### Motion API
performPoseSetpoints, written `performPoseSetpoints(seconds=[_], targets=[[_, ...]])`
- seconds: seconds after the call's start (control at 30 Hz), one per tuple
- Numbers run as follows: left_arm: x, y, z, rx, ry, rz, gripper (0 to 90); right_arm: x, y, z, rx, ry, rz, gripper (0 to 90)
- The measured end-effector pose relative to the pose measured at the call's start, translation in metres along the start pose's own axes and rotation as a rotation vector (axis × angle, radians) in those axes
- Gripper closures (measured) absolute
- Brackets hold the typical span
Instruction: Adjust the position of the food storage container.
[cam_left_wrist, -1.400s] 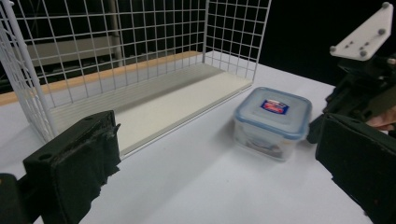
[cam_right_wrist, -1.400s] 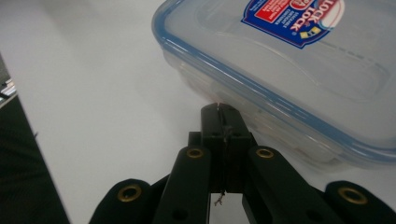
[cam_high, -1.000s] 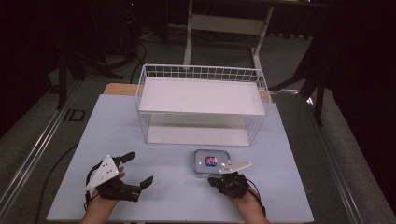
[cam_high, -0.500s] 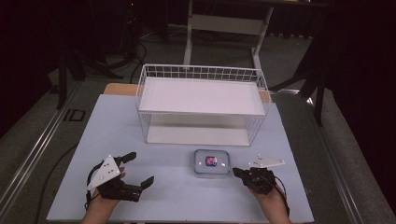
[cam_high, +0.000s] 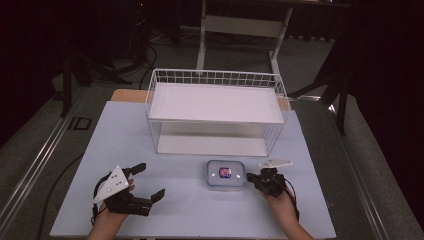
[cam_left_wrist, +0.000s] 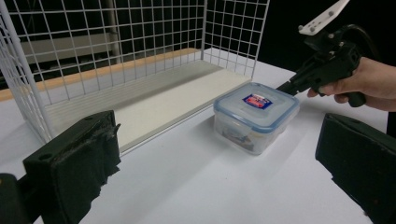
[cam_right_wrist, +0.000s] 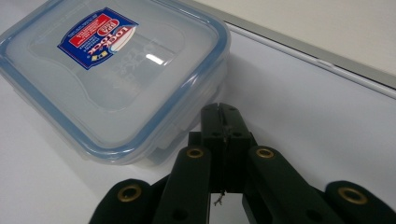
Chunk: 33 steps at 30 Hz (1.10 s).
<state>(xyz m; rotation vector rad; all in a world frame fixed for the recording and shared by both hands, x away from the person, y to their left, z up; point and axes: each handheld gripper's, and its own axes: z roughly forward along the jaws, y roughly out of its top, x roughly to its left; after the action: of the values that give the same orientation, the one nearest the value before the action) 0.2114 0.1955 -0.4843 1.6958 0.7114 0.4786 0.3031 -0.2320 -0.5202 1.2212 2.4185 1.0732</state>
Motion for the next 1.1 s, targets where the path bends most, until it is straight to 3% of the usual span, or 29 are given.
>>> performPoseSetpoints(seconds=[0.67, 0.83, 1.0, 1.1], targets=[[0.000, -0.001, 0.000, 0.006, -0.008, -0.004, 0.6, 0.022, 0.018, 0.029, 0.001, 0.048, -0.021, 90.0], [0.000, -0.001, 0.000, 0.007, -0.011, -0.003, 0.6, 0.027, 0.020, 0.035, -0.004, 0.081, -0.015, 90.0], [0.000, -0.001, 0.001, 0.009, -0.012, -0.002, 0.6, 0.029, 0.022, 0.035, -0.011, 0.073, -0.018, 89.9], [0.000, -0.001, 0.000, 0.009, -0.013, -0.003, 0.6, 0.029, 0.024, 0.027, -0.027, 0.045, -0.041, 88.5]])
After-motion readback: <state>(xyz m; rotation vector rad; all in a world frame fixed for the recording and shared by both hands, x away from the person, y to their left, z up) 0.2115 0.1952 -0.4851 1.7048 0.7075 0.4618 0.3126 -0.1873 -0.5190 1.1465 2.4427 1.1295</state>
